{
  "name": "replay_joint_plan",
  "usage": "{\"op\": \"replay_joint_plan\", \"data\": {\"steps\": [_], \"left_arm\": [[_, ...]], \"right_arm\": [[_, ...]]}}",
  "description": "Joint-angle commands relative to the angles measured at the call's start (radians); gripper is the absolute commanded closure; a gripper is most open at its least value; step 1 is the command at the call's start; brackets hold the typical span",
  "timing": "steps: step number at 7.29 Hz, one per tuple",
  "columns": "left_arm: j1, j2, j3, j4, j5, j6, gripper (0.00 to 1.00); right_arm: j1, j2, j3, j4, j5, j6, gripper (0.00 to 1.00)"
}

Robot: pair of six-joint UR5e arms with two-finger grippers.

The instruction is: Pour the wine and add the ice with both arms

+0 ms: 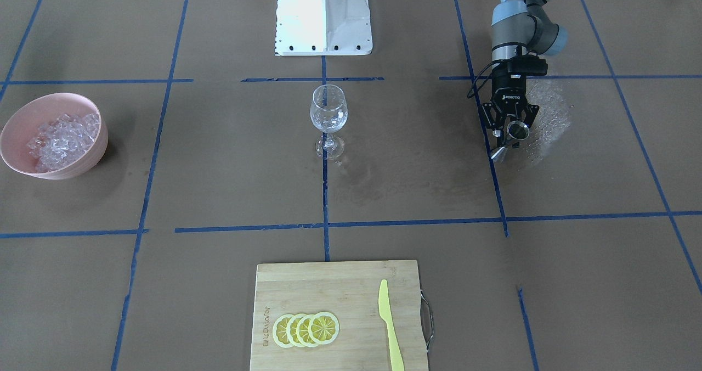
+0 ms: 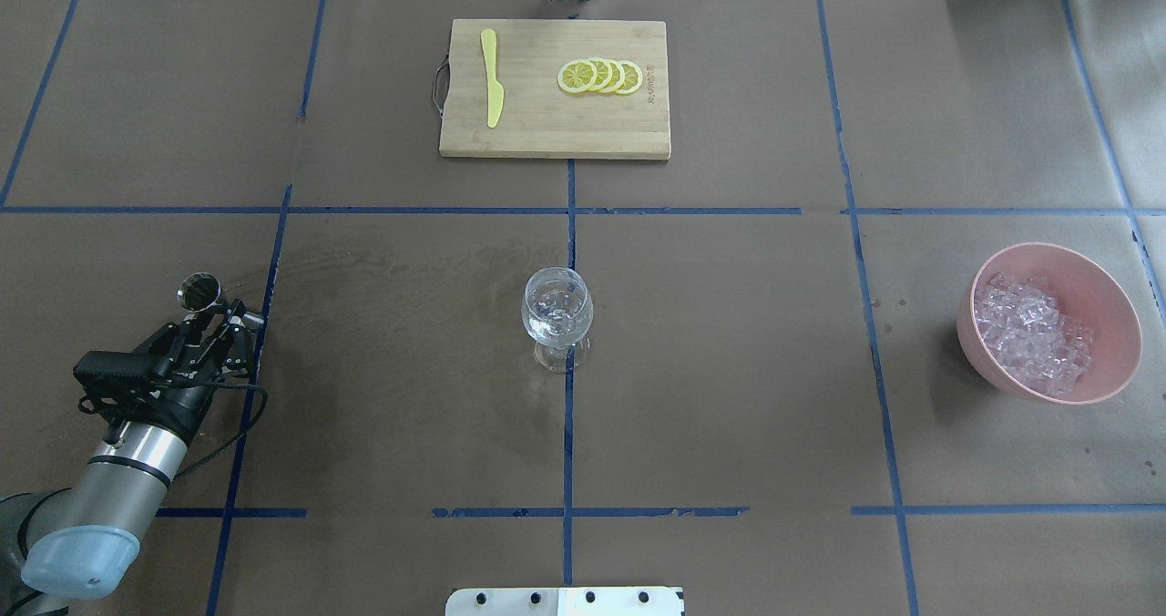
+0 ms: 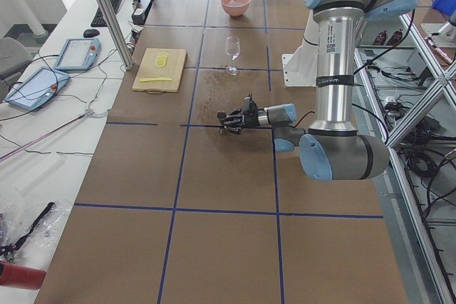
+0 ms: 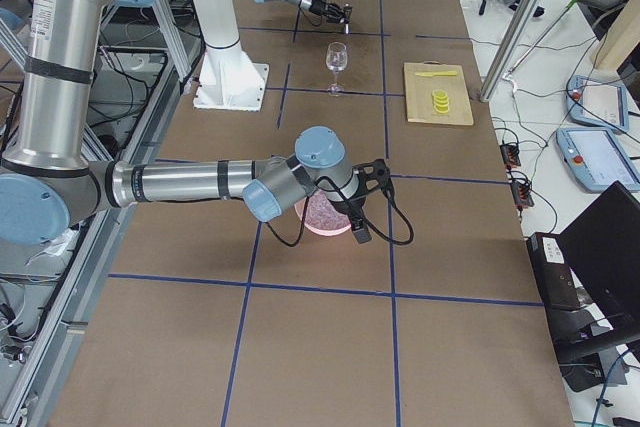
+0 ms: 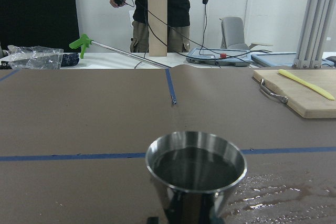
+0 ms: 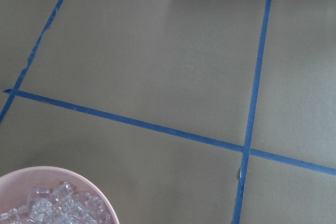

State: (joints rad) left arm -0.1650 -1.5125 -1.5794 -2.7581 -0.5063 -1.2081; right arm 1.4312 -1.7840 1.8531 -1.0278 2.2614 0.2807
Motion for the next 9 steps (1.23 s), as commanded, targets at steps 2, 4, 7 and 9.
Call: {"op": "replay_joint_plan", "data": {"steps": [2, 4, 7, 9], "left_arm": [[0.005, 0.000, 0.006, 0.000, 0.002, 0.001, 0.65], [0.007, 0.000, 0.006, 0.000, 0.002, 0.001, 0.69], [0.005, 0.002, 0.004, -0.002, 0.019, 0.001, 0.93], [0.004, 0.003, -0.008, -0.023, 0.017, 0.007, 1.00]], "right_arm": [[0.000, 0.000, 0.000, 0.000, 0.000, 0.000, 0.00], [0.000, 0.000, 0.000, 0.000, 0.000, 0.000, 0.00], [0.000, 0.000, 0.000, 0.000, 0.000, 0.000, 0.00], [0.000, 0.000, 0.000, 0.000, 0.000, 0.000, 0.00]]}}
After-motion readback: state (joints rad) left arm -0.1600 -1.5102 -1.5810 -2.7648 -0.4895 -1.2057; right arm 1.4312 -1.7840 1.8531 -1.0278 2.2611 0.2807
